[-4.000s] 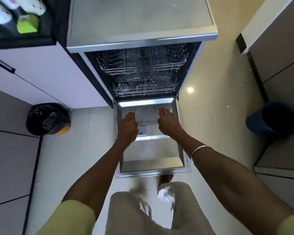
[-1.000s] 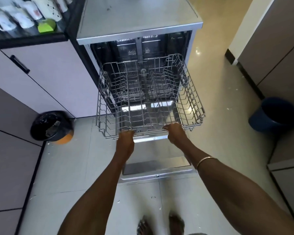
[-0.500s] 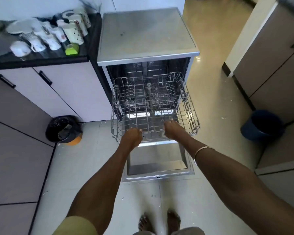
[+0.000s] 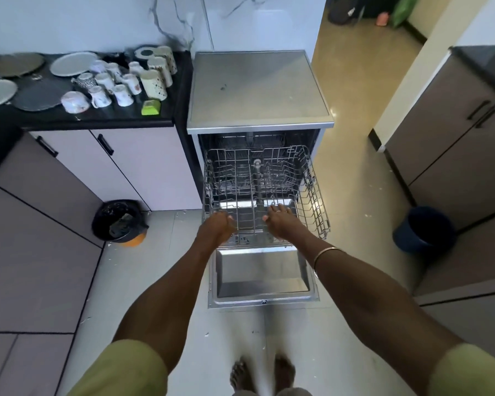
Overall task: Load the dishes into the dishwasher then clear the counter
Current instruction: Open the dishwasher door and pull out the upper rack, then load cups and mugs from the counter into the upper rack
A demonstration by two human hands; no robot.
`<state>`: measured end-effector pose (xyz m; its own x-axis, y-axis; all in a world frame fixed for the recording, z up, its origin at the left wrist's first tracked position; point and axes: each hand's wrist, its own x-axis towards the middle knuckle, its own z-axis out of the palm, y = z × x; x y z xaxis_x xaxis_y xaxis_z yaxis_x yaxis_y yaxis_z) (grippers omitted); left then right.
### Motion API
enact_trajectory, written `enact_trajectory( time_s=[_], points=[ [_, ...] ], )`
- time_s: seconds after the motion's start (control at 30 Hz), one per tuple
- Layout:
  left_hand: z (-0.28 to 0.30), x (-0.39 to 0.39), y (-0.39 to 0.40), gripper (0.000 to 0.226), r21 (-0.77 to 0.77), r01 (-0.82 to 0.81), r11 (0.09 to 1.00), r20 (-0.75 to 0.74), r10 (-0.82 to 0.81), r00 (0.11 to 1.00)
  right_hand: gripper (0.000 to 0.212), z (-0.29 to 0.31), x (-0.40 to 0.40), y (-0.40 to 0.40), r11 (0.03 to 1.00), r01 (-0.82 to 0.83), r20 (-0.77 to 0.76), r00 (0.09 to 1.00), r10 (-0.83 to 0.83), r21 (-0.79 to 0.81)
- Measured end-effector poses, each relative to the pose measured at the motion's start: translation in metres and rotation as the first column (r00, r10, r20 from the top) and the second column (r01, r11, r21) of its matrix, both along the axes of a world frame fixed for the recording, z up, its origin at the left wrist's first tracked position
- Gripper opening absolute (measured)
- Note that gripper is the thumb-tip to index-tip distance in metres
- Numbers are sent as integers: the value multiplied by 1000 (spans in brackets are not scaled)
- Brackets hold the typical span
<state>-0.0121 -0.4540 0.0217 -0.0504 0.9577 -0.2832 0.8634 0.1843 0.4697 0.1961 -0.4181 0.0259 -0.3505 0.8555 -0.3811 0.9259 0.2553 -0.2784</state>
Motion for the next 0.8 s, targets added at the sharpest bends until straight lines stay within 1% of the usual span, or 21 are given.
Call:
enact_trajectory(
  time_s=[0.13,0.3,0.43,0.6,0.7,0.8],
  points=[
    [3,-14,2,37,-15,29,999,-19,-29,999,54,1,-11,2,1000,9,2,1000,-9,-3],
    [-2,-33,5,44,-13,-29,999,2,29,1000,51,-2,-21,12,1000,25,12,1000,-25,-5],
    [-4,-47,15,42,-23,-32,999,-1,32,999,54,-8,-37,30,1000,1,42,999,0,-22],
    [-2,-73,39,39,-35,-58,998,7,58,998,54,-15,-70,61,999,-32,51,998,32,-11],
    [9,-90,53,42,-10,-74,997,6,74,997,59,-14,-99,82,996,-76,54,996,78,-41],
    [18,-117,62,45,7,-120,993,7,120,993,59,-11,-133,103,994,-101,30,994,102,-29]
  ],
)
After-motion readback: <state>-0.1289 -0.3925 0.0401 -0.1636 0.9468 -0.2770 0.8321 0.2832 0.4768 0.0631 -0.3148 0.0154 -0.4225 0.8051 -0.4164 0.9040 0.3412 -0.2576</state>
